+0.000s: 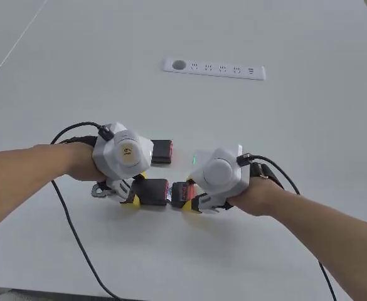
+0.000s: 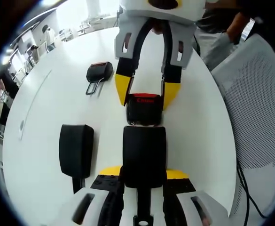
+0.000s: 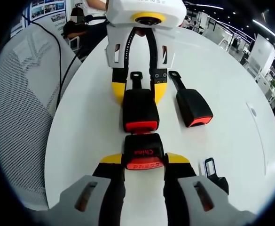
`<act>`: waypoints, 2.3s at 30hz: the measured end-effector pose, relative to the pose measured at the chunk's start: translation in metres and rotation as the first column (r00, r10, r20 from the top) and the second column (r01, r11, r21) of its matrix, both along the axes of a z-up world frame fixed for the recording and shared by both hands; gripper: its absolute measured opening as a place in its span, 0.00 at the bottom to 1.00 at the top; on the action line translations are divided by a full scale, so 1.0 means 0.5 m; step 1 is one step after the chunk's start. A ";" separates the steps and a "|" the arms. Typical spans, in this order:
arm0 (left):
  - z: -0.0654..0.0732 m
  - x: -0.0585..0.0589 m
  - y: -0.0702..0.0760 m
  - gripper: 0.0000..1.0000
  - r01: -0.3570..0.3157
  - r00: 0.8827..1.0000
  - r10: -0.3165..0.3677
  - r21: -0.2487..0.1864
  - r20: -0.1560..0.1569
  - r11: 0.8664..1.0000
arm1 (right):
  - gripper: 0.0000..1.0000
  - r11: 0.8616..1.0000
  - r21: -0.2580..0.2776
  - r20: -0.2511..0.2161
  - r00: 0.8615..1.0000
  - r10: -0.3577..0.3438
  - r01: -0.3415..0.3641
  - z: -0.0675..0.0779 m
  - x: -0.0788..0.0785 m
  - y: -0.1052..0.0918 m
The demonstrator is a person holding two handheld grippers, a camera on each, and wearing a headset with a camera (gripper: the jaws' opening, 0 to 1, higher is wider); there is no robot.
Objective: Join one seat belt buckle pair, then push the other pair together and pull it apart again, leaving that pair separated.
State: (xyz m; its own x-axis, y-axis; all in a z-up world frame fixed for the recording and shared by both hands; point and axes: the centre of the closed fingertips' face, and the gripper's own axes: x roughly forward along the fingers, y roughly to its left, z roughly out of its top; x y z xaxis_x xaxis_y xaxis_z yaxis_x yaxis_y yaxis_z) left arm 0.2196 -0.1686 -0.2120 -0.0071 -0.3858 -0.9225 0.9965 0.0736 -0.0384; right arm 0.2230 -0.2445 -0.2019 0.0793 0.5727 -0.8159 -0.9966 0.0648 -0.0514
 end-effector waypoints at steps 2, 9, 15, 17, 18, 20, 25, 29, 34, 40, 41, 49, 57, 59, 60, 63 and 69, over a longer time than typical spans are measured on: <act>0.002 -0.002 -0.002 0.31 0.000 1.000 0.000 -0.006 -0.002 1.000 | 0.28 1.000 -0.001 0.001 1.000 0.009 -0.009 0.001 0.000 0.000; 0.001 -0.002 -0.004 0.31 0.010 1.000 -0.010 0.002 -0.001 1.000 | 0.28 1.000 -0.024 -0.012 1.000 0.007 -0.007 0.002 0.003 0.005; 0.003 0.000 -0.001 0.31 -0.008 1.000 0.008 -0.021 -0.004 1.000 | 0.28 1.000 0.009 -0.016 1.000 0.019 -0.018 0.002 0.004 0.000; 0.005 -0.003 -0.001 0.31 -0.014 1.000 0.014 -0.034 -0.004 0.999 | 0.28 1.000 0.029 -0.025 1.000 0.003 -0.002 0.002 0.004 0.001; 0.005 -0.003 -0.003 0.31 -0.015 1.000 0.015 -0.033 -0.005 0.999 | 0.29 0.999 0.035 -0.027 1.000 0.001 0.000 0.002 0.003 0.001; 0.005 0.003 0.000 0.31 -0.011 1.000 0.011 -0.022 -0.010 1.000 | 0.29 0.999 0.032 -0.038 0.999 -0.005 0.006 0.002 0.000 0.001; 0.007 0.000 0.001 0.32 0.001 1.000 -0.001 -0.021 -0.009 1.000 | 0.31 0.999 0.035 -0.030 1.000 0.006 -0.005 0.002 -0.001 0.003; 0.005 0.000 0.002 0.34 -0.006 1.000 0.006 -0.036 -0.002 0.999 | 0.32 0.999 0.035 -0.006 1.000 0.018 -0.018 0.002 -0.003 0.004; 0.010 -0.005 -0.001 0.37 -0.005 1.000 0.004 -0.033 -0.016 0.999 | 0.39 0.999 0.048 -0.013 1.000 0.007 -0.007 0.003 0.000 0.014; 0.017 -0.003 0.003 0.41 -0.033 0.999 0.032 -0.039 -0.016 0.999 | 0.40 0.999 0.049 -0.010 1.000 0.001 0.000 0.012 0.005 0.016; 0.020 -0.002 0.004 0.42 -0.037 0.999 0.037 -0.041 -0.015 0.998 | 0.41 0.999 0.055 -0.008 1.000 -0.003 0.003 0.016 0.006 0.017; 0.045 0.021 0.008 0.44 -0.075 0.997 0.075 -0.063 0.000 0.995 | 0.45 0.998 0.065 0.012 1.000 -0.011 0.010 0.049 0.013 0.017; 0.077 0.036 0.014 0.45 -0.089 0.996 0.090 -0.066 0.025 0.994 | 0.47 0.997 0.069 0.037 0.999 -0.027 0.025 0.079 0.033 0.004; 0.079 0.049 0.022 0.45 -0.093 0.995 0.095 -0.067 0.034 0.993 | 0.47 0.997 0.068 0.044 0.999 -0.031 0.028 0.085 0.038 -0.001; 0.084 0.052 0.022 0.46 -0.096 0.994 0.099 -0.068 0.037 0.993 | 0.47 0.997 0.067 0.048 0.998 -0.032 0.029 0.088 0.042 -0.004; 0.101 0.065 0.023 0.46 -0.107 0.993 0.110 -0.076 0.048 0.991 | 0.47 0.998 0.061 0.062 0.997 -0.039 0.035 0.096 0.053 -0.015; 0.132 0.090 0.022 0.46 -0.117 0.989 0.124 -0.086 0.075 0.989 | 0.47 0.997 0.054 0.077 0.995 -0.057 0.053 0.108 0.077 -0.037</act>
